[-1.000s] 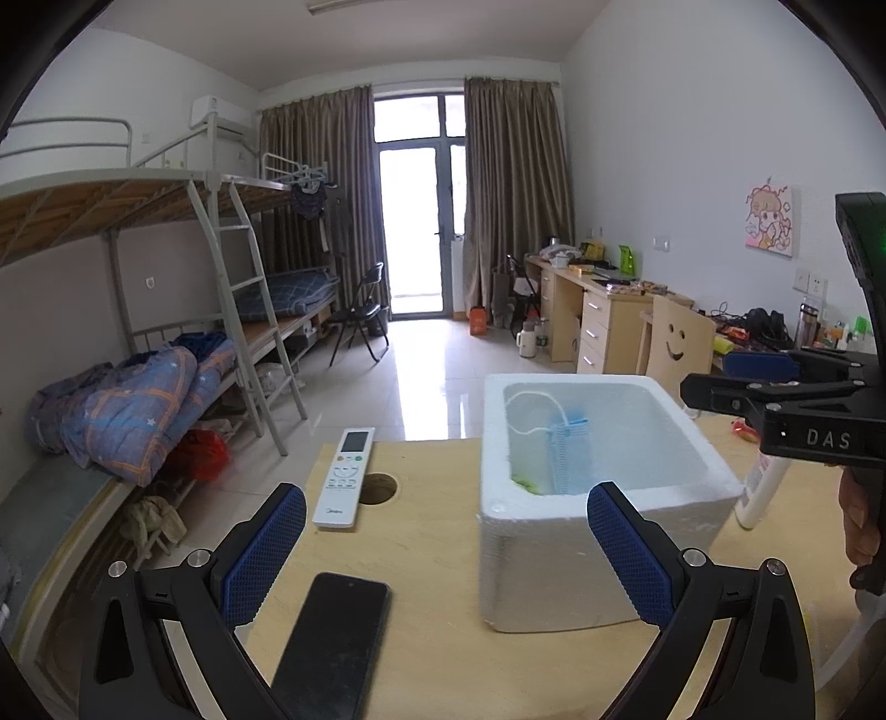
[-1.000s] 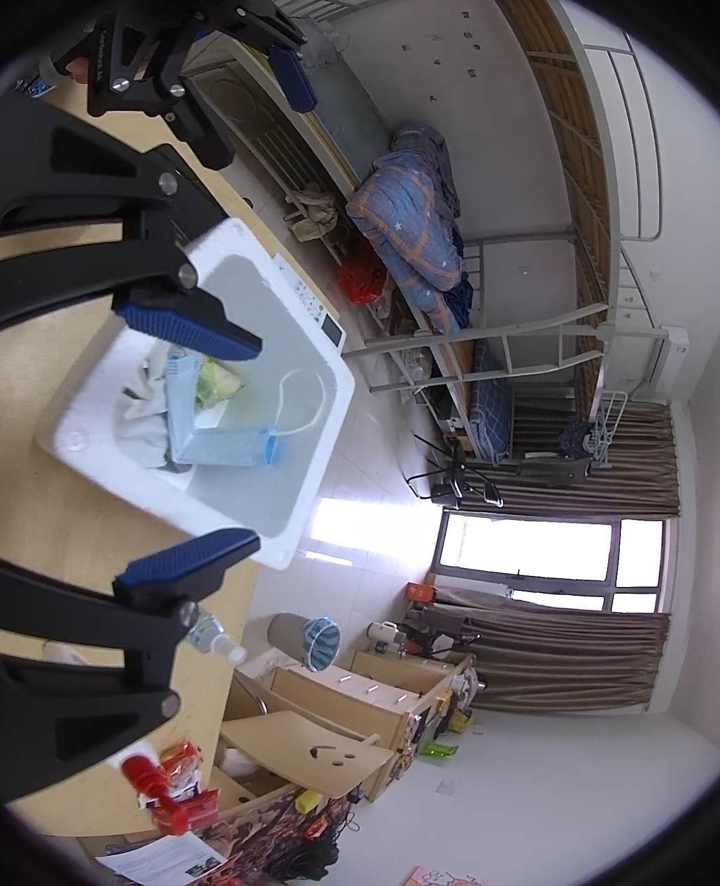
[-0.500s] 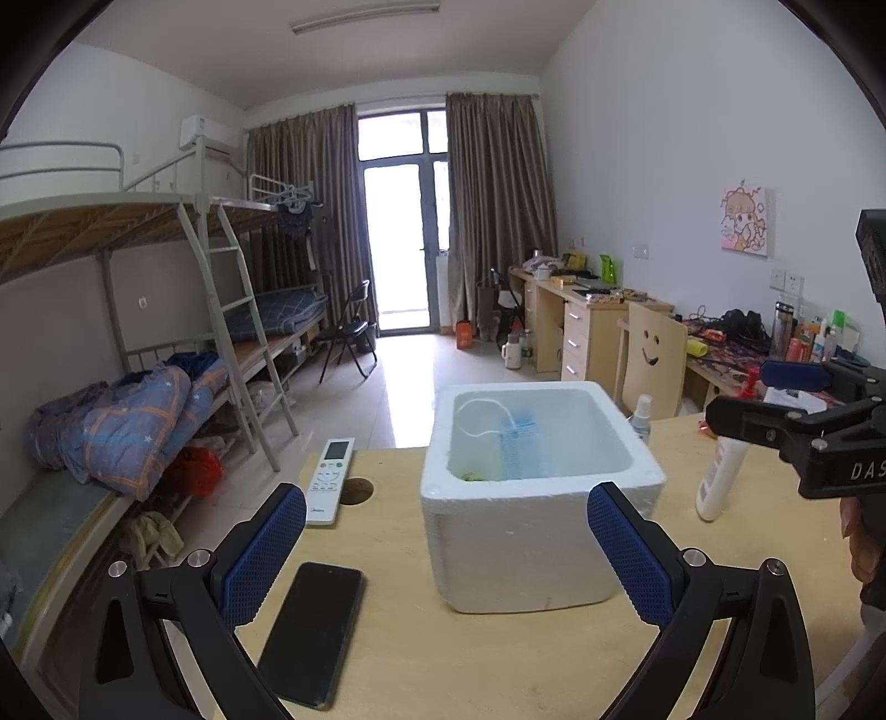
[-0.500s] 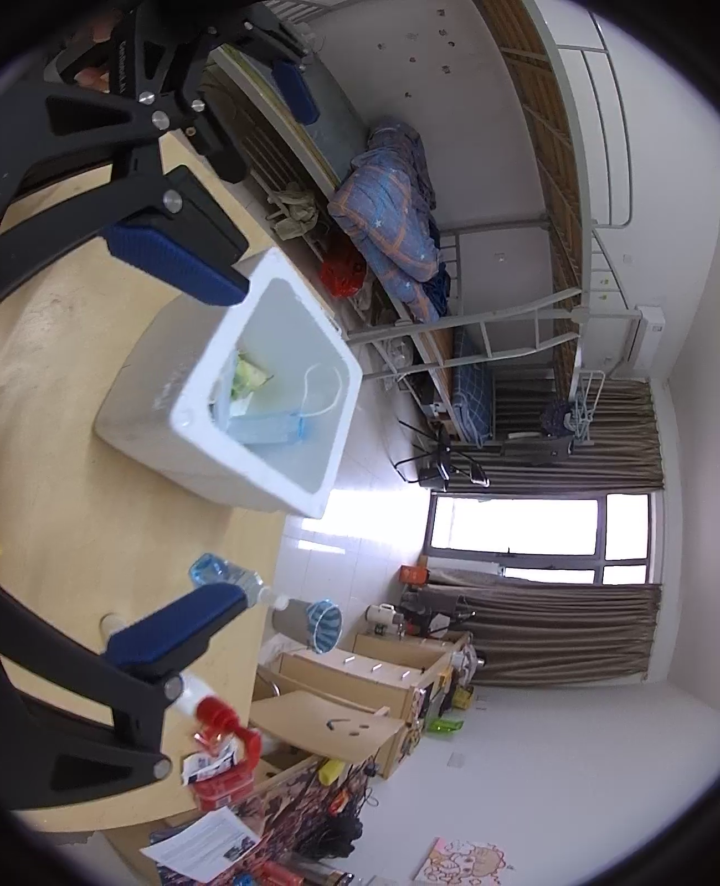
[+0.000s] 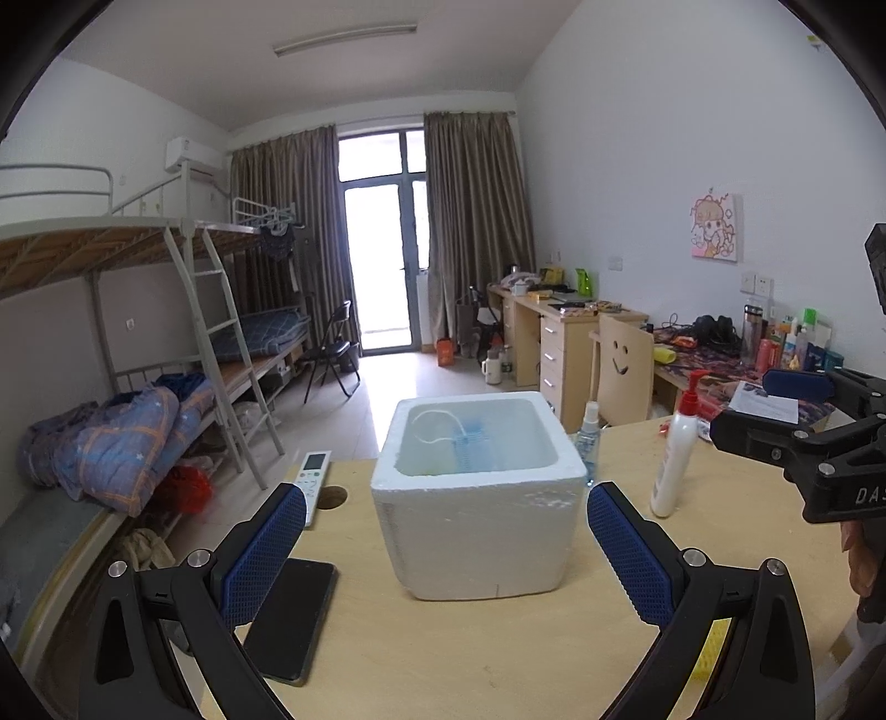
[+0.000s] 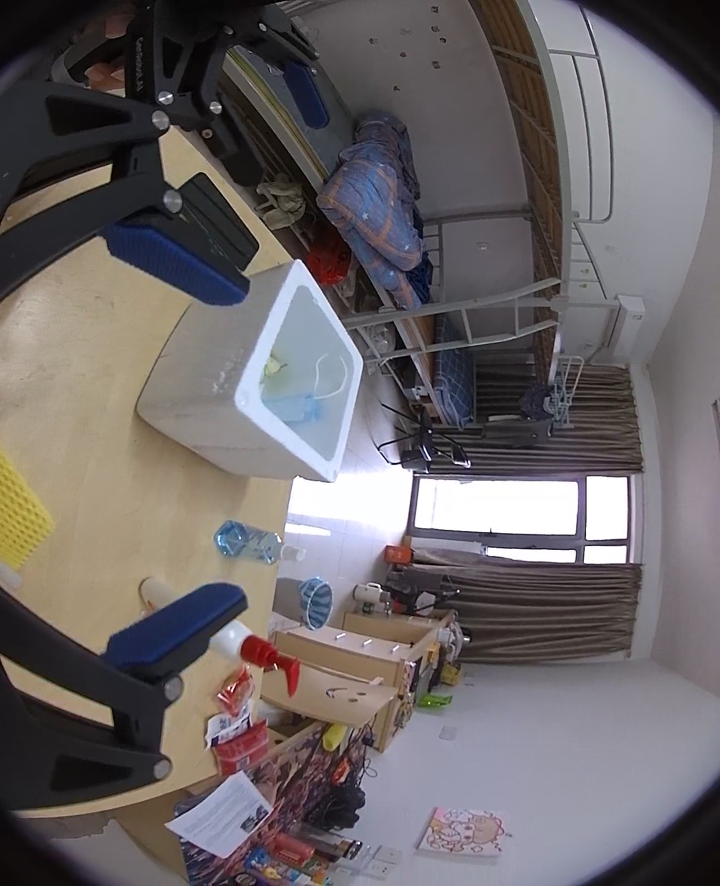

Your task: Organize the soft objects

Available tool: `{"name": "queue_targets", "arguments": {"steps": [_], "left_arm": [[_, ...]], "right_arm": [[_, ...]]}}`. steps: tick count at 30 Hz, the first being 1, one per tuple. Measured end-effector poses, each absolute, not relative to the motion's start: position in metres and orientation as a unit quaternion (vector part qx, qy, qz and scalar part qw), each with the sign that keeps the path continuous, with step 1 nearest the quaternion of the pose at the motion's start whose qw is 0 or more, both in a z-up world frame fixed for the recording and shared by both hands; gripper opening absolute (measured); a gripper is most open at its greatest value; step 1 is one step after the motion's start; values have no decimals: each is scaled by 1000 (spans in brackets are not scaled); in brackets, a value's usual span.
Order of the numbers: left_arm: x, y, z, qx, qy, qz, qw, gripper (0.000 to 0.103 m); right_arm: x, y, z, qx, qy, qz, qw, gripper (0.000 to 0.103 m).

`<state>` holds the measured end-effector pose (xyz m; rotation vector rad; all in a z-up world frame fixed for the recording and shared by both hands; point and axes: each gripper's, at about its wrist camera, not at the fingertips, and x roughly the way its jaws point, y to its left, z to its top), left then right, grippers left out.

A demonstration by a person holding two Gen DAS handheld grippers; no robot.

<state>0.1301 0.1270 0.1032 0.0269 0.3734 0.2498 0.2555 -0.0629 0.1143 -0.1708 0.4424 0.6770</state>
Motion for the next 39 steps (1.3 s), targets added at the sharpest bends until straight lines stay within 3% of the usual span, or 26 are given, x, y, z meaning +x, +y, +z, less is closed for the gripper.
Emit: {"name": "queue_targets", "arguments": {"steps": [18,39], "left_arm": [[96,95,88,11,168,123,978,102],[82,83,22,-17,155,128,979,102]], "right_arm": [[219,-99,88,-84,195,319,924,102],[205,-130,25,-55,204,307,928,102]]}}
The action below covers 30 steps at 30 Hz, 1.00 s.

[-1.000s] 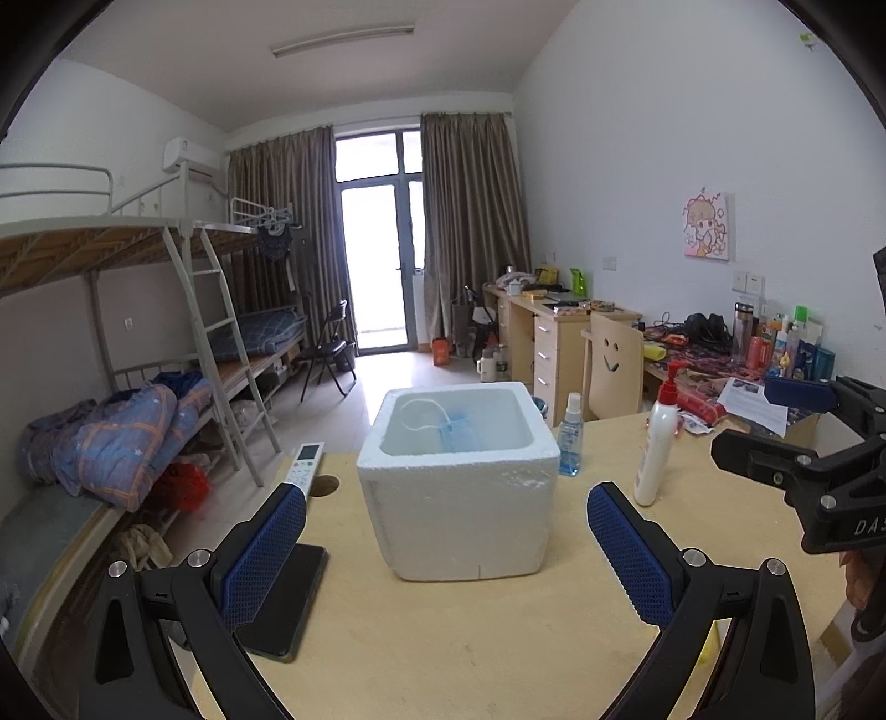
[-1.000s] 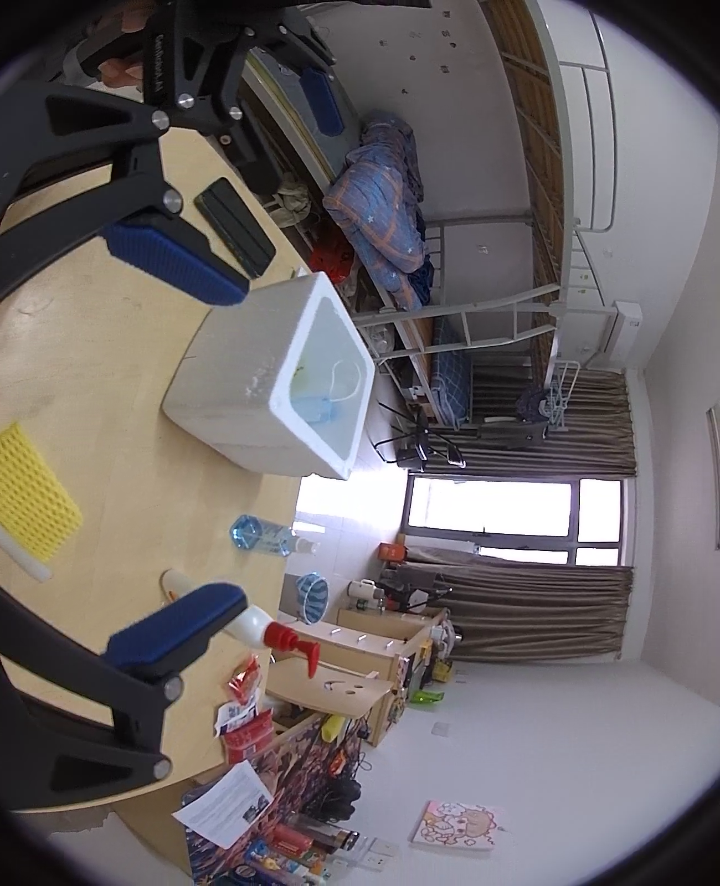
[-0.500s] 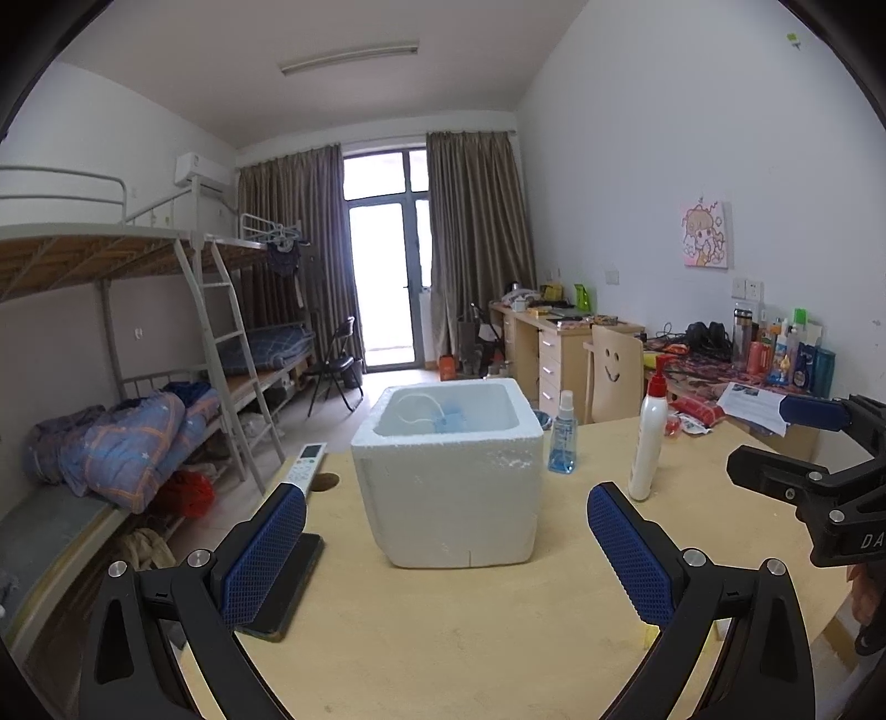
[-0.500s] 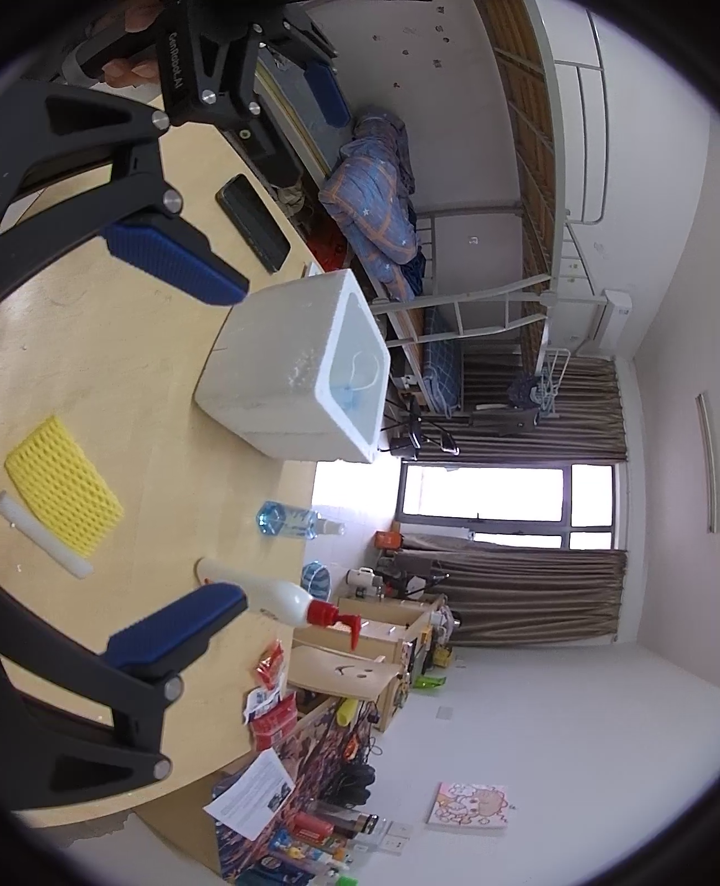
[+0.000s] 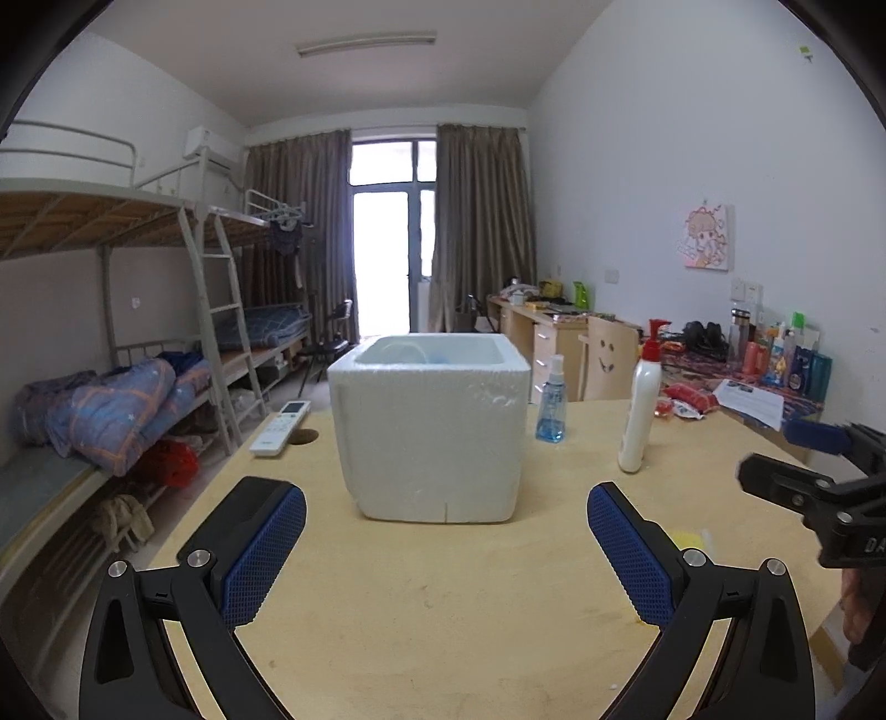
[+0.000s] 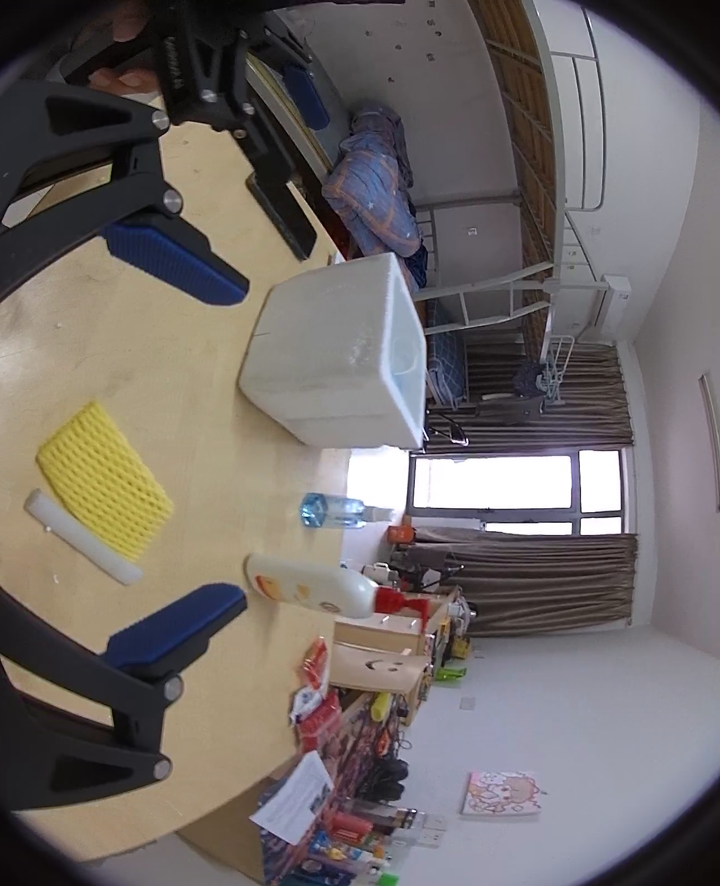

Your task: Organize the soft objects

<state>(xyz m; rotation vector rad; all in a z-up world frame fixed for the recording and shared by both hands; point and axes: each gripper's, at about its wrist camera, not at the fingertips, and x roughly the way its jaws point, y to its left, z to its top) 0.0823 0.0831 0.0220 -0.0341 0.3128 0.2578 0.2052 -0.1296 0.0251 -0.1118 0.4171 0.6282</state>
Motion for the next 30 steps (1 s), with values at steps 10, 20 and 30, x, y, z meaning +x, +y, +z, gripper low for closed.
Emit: {"name": "queue_targets", "arguments": {"steps": [10,20,30], "left_arm": [[88,83,-1,-37,195,134,971,102],[92,72,-3,-23,204,125,971,102],[106,56,-6,-15,214,91,973,102]], "right_arm": [[202,-141,0,-56,233,293,926,102],[207,-145,-4,-54,240,293,924,102],[212,-173,-8,-39,245,262,933,102]]}}
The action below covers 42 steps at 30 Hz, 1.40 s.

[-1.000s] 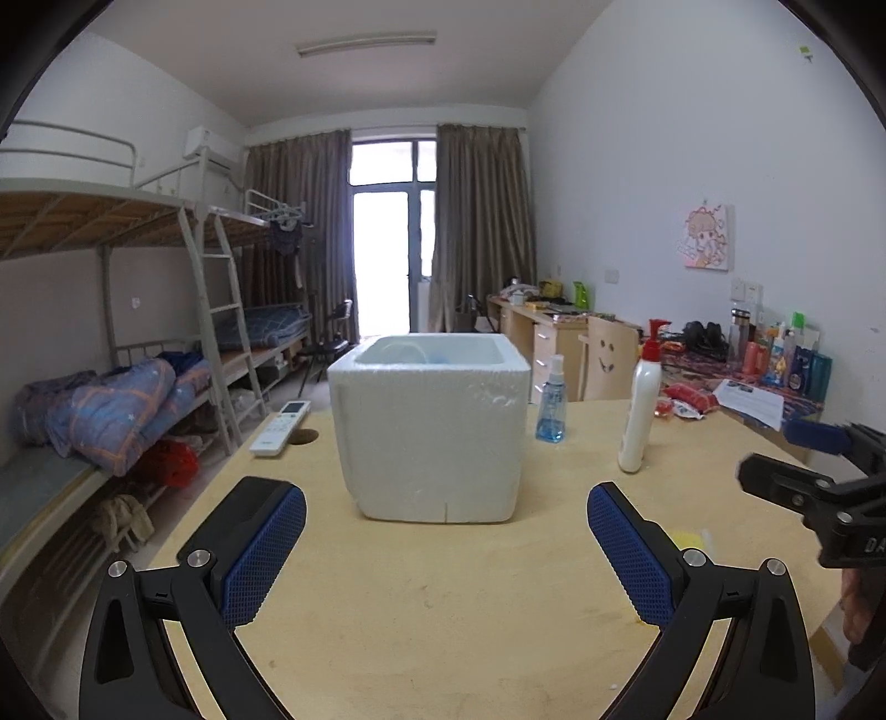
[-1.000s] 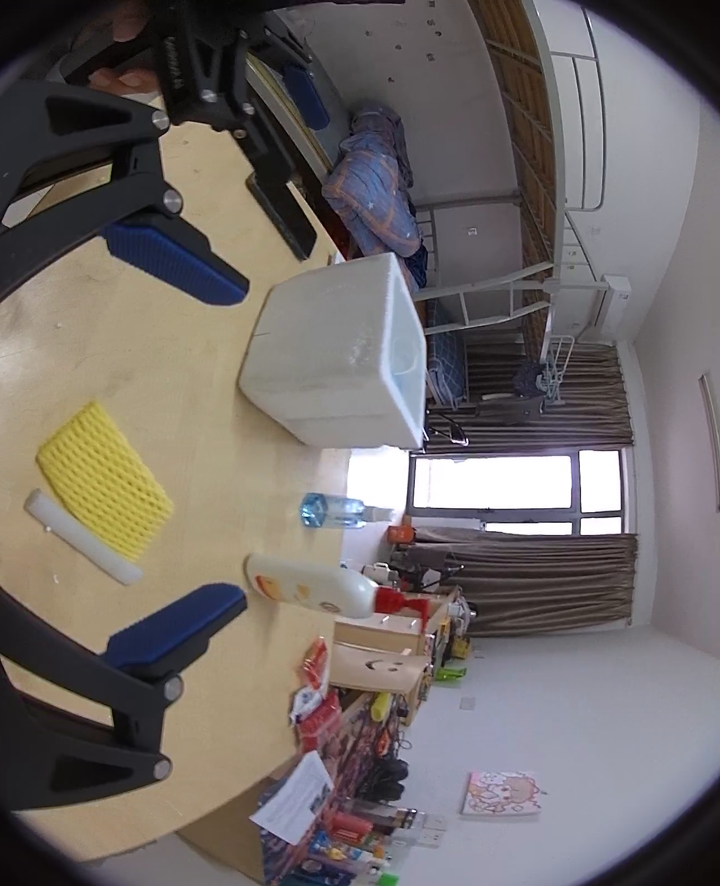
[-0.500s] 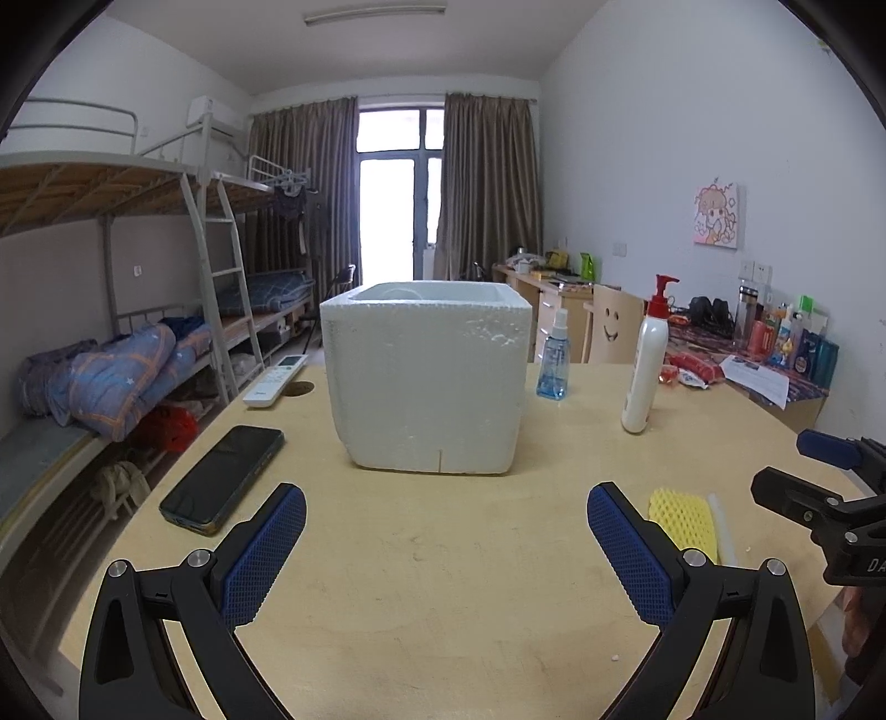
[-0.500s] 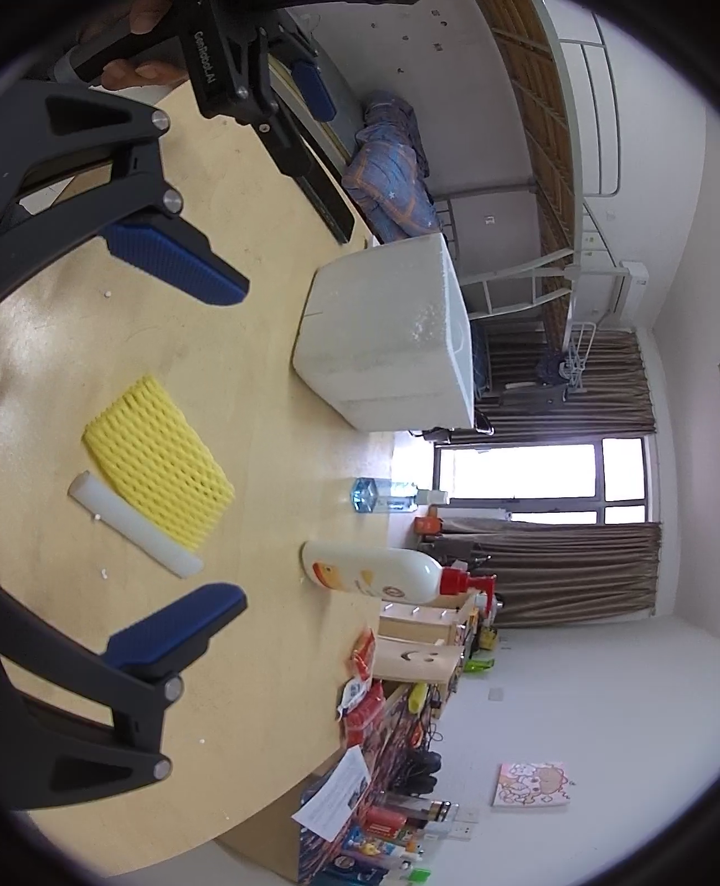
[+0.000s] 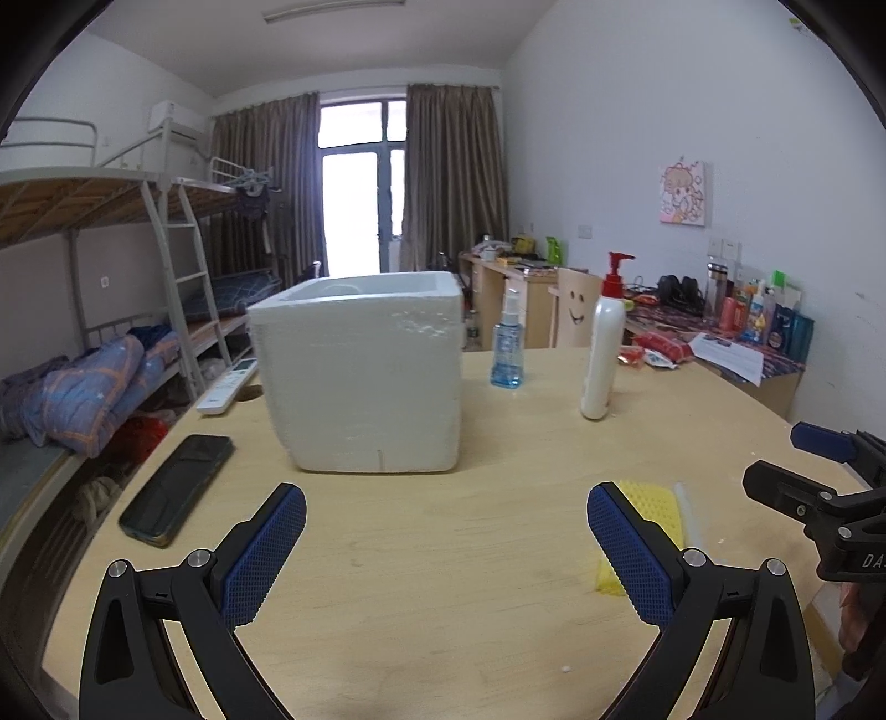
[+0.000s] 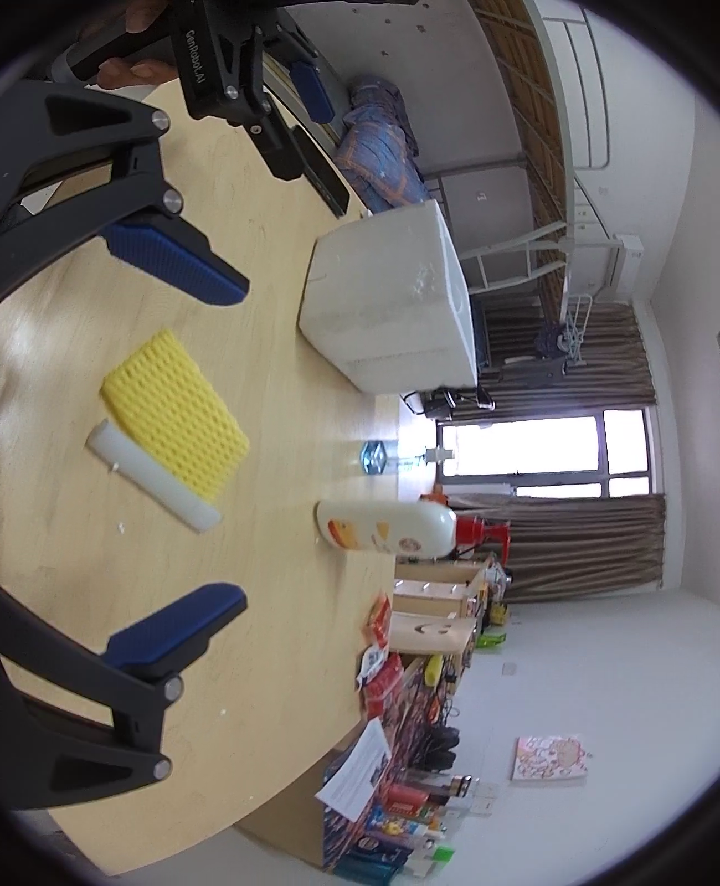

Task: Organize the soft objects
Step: 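Move the open left tool down around the yellow mesh sponge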

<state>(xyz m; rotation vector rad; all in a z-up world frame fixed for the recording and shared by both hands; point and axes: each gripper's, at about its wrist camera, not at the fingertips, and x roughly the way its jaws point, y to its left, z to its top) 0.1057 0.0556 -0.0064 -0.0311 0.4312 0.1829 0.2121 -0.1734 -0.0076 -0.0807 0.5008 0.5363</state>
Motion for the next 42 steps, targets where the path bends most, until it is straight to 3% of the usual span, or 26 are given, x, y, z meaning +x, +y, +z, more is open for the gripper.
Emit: {"name": "queue_targets", "arguments": {"steps": [42], "left_arm": [[176,-17,-46,17,302,-68,951,102]], "right_arm": [[229,-232,-34,-13,301,186,935,102]]}}
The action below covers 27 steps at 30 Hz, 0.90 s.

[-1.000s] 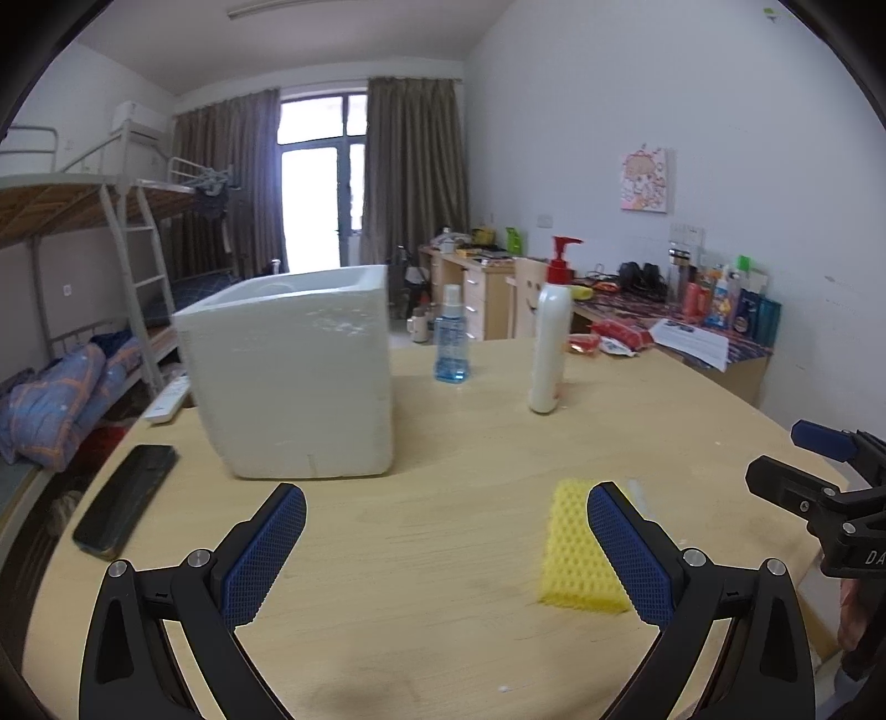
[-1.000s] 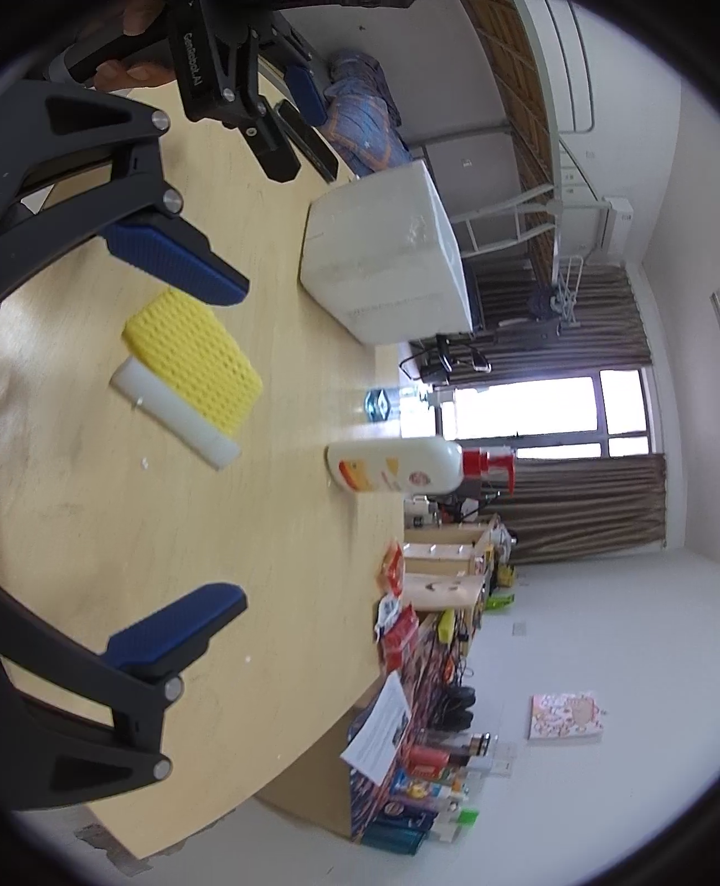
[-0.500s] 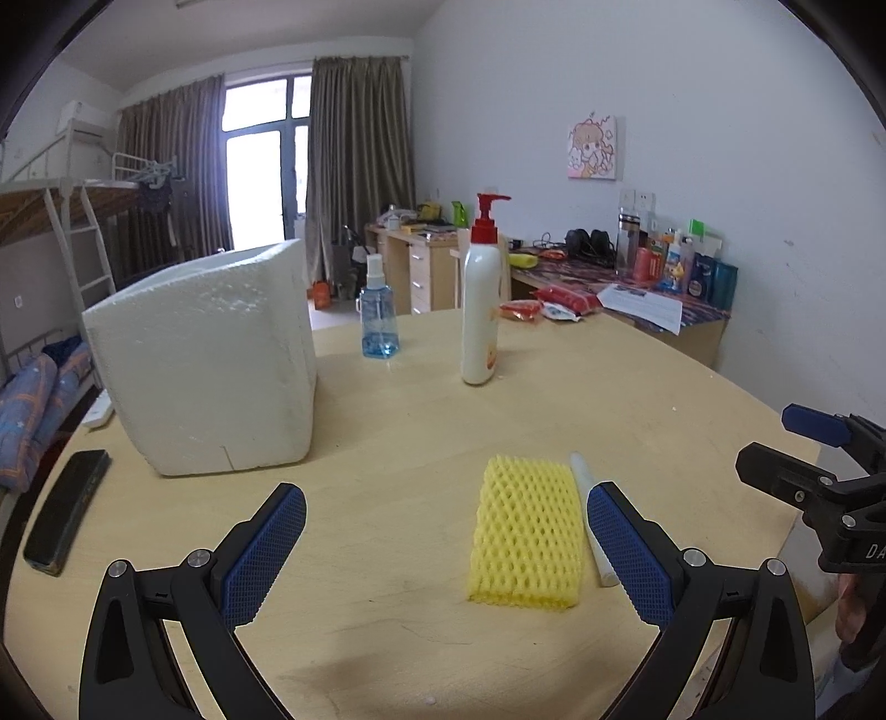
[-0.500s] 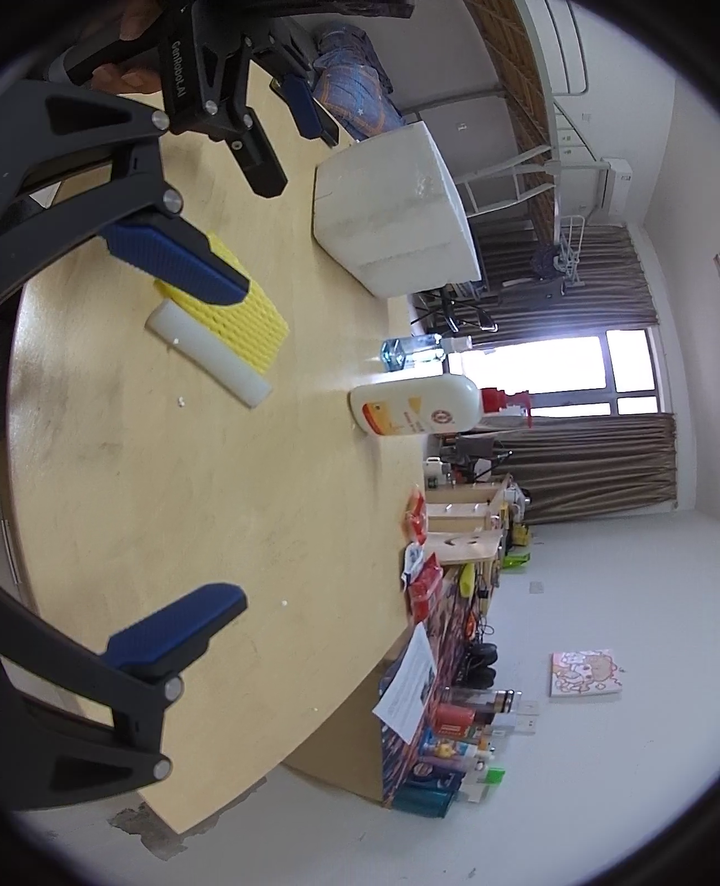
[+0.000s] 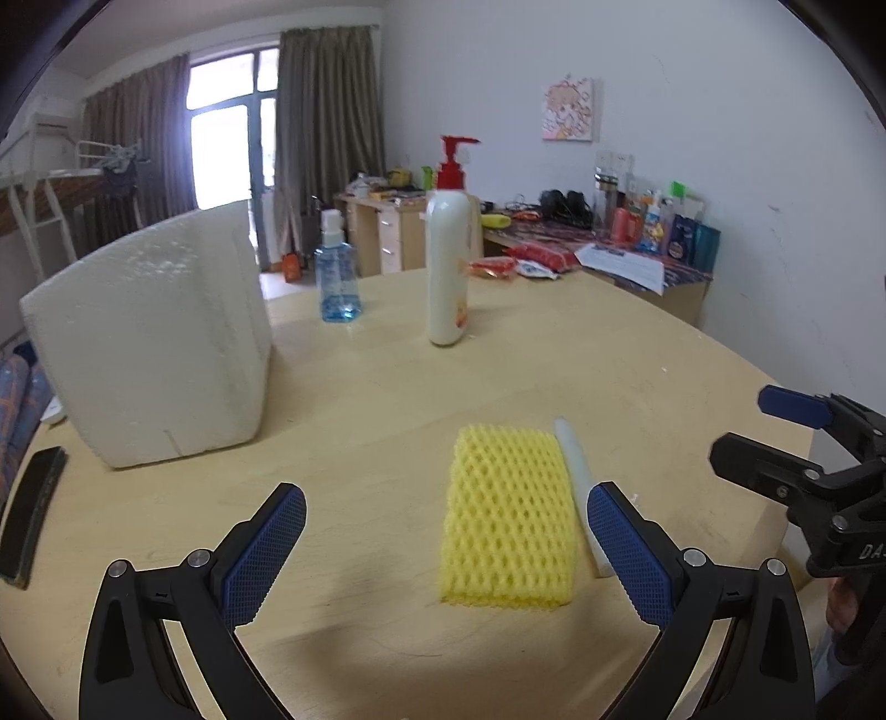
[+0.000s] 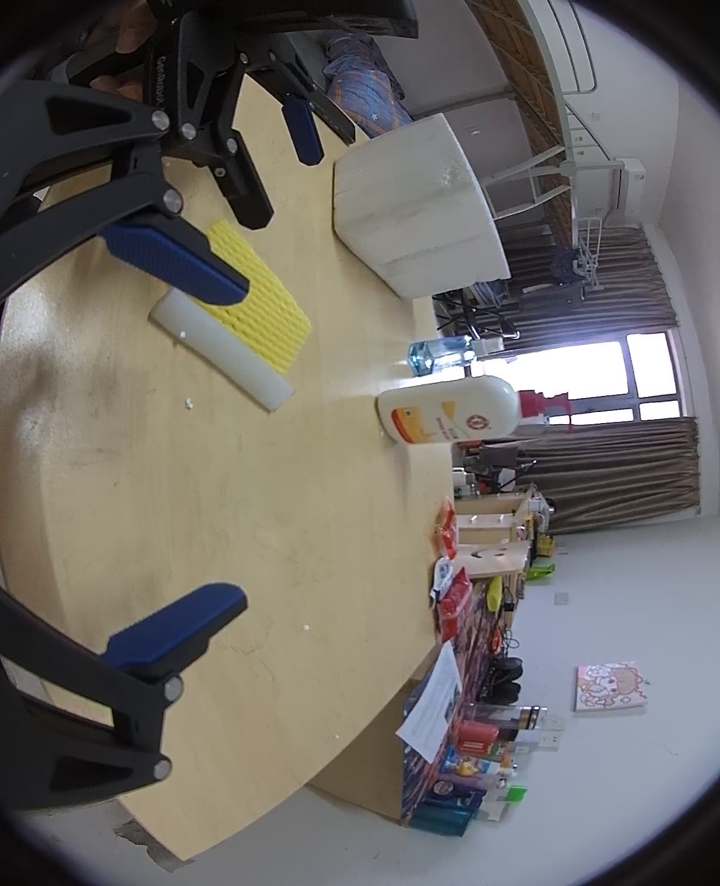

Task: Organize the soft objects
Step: 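Move the open left tool down around the yellow mesh sponge, then close the left tool on the yellow mesh sponge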

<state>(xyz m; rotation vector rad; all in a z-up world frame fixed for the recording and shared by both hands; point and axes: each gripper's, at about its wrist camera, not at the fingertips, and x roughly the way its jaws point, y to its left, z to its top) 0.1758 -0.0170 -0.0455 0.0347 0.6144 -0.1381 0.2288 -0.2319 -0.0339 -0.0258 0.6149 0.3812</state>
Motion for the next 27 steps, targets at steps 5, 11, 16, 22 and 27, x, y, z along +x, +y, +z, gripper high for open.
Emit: {"name": "queue_targets", "arguments": {"steps": [5,11,16,22,27], "left_arm": [[182,-21,-50,19,312,-87,946,97],[193,-29,-60,31,334,-100,937,86],[201,-31,-67,30,354,-111,928,72],[208,-35,-73,39,373,-120,919,62],[212,-38,-78,41,389,-127,912,46]], "right_arm": [[232,-234,-36,-10,305,185,934,102],[238,-233,-41,-9,314,190,930,102],[243,-232,-43,-10,321,192,927,102],[247,-230,-47,-10,327,195,924,102],[249,-229,-49,-11,333,197,922,102]]}}
